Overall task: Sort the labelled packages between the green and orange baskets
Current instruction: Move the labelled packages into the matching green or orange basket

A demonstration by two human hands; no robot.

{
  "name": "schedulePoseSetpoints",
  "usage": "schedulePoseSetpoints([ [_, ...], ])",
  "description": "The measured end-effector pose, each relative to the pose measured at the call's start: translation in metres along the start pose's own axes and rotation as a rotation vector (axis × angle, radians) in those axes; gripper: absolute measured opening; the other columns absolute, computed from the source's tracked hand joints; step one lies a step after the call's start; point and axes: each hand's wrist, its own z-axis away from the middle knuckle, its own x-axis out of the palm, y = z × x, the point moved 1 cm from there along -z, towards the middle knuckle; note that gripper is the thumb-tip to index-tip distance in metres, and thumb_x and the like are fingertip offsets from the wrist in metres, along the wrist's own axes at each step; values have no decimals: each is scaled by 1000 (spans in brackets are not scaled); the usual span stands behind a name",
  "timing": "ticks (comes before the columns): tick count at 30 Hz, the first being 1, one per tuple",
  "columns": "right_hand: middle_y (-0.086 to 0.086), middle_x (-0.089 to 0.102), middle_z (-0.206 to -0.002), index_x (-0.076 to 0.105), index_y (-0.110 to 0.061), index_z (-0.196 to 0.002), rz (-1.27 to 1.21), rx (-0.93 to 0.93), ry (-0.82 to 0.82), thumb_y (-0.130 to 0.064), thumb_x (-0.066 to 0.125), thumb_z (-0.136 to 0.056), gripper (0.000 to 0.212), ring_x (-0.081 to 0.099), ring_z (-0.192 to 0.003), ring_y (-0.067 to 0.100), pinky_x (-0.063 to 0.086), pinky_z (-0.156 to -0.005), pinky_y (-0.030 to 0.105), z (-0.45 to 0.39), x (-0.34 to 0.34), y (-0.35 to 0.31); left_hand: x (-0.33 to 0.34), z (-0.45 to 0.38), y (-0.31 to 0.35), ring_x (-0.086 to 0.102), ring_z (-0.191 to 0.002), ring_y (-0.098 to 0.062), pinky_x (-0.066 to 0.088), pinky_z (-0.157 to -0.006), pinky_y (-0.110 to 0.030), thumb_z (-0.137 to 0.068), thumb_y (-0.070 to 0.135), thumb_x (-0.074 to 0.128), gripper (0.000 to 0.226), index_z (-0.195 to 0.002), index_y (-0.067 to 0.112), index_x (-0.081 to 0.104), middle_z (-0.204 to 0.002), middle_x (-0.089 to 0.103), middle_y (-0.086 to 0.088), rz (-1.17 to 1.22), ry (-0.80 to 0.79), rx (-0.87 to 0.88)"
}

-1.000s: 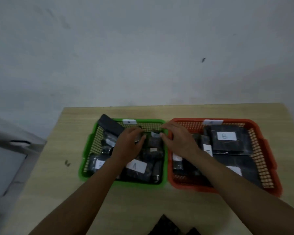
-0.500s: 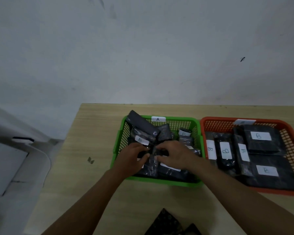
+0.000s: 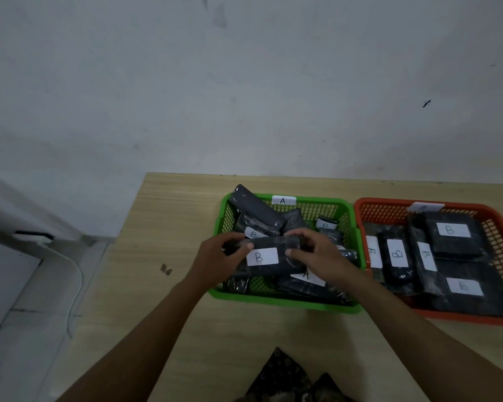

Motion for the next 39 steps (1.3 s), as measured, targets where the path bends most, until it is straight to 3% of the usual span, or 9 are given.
schedulePoseSetpoints([
  [7,3,63,-113,64,-33,-117,-228,81,101,-19,73,-87,35,67,-97,17,58,-79,32,2,-7,-5,9,-5,10,75,-80,-17,58,-63,-27,-75,28,83,22,-94,20,76,-95,76,-4,628,7,-397],
  [10,0,67,-107,67,-32,-112,-254,80,172,-23,75,-84,30,70,-83,7,57,-67,21,8,-11,-4,16,-5,18,75,-78,-21,58,-61,-29,-74,24,84,20,-90,17,77,-94,76,-11,717,-19,-439],
  [12,-2,67,-110,67,-33,-106,-218,55,233,-31,79,-80,29,68,-92,10,57,-73,25,15,-21,0,25,-9,30,75,-76,-22,59,-60,-29,-73,24,85,16,-87,19,77,-93,77,-12,731,-48,-426],
  [17,-8,69,-111,71,-31,-103,-168,40,212,-28,84,-73,33,68,-99,12,60,-76,29,49,-71,13,67,-22,70,72,-92,-19,61,-76,-36,-71,35,85,37,-104,25,72,-106,73,-1,641,-155,-344],
  [21,-5,69,-105,72,-28,-102,-145,66,417,-24,81,-78,26,68,-92,9,54,-63,17,80,-120,34,117,-31,117,60,-95,4,52,-71,-12,-80,40,77,47,-120,22,65,-113,66,12,584,-138,-280],
  [26,-3,71,-103,69,-25,-97,-351,128,719,-21,79,-80,21,69,-91,11,57,-67,27,116,-164,72,176,-30,163,58,-115,-15,48,-95,-30,-91,40,64,53,-136,15,54,-134,60,-3,401,-150,-251],
  [30,-2,69,-103,68,-23,-99,-348,137,897,-19,80,-79,24,67,-93,11,56,-71,28,139,-199,97,215,-21,187,49,-130,-20,39,-103,-28,-93,39,61,52,-138,15,52,-143,53,-3,163,-153,-42],
  [34,-7,67,-102,69,-24,-99,-289,148,923,-14,79,-80,24,65,-91,8,56,-71,28,159,-236,117,250,-19,211,48,-131,-22,39,-111,-38,-92,35,64,50,-135,12,55,-140,55,-6,51,-224,152],
  [39,-9,64,-103,69,-27,-99,-132,204,776,-8,70,-83,25,61,-91,5,53,-57,18,184,-287,135,286,-14,229,38,-137,-13,33,-109,-27,-82,58,64,71,-141,23,45,-148,45,3,-93,-327,368],
])
